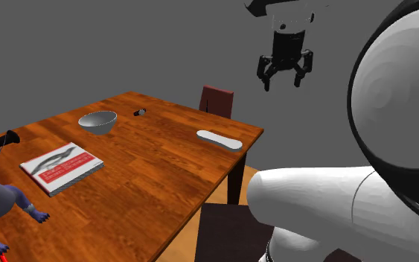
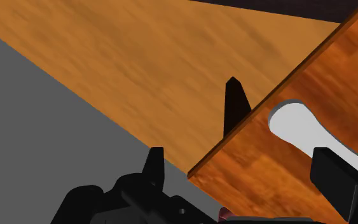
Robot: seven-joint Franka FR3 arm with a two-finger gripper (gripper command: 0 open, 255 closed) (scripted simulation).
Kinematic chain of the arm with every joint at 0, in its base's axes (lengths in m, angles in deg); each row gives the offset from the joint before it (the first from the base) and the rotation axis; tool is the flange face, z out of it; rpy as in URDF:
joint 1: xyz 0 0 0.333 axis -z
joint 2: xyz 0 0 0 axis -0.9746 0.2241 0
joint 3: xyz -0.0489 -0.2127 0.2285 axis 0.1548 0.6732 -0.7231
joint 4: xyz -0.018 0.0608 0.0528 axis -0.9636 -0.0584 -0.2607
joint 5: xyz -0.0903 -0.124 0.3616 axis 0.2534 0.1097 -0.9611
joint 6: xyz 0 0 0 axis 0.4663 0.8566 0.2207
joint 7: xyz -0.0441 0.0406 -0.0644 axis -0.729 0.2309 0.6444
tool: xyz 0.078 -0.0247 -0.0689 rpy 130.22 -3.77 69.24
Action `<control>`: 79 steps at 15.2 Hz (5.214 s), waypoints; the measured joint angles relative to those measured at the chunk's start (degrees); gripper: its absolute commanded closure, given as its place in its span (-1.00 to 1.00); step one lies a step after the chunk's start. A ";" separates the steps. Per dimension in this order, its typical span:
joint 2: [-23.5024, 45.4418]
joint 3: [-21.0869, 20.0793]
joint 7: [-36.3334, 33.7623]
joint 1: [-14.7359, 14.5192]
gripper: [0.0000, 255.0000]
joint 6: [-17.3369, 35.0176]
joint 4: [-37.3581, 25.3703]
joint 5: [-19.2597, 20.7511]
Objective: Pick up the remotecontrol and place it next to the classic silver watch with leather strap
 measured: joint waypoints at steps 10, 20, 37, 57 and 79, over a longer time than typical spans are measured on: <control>12.60 -0.36 8.92 -5.63 -1.00 11.92 1.72 -1.06; 29.29 -2.27 20.12 -12.16 -1.00 24.72 0.96 -2.50; 44.69 -4.81 26.94 -15.81 -1.00 37.84 1.00 -2.22; 42.77 -4.74 27.34 -15.81 1.00 34.77 -0.19 -2.62; 46.21 -8.45 20.85 -18.69 1.00 21.29 -16.93 -2.32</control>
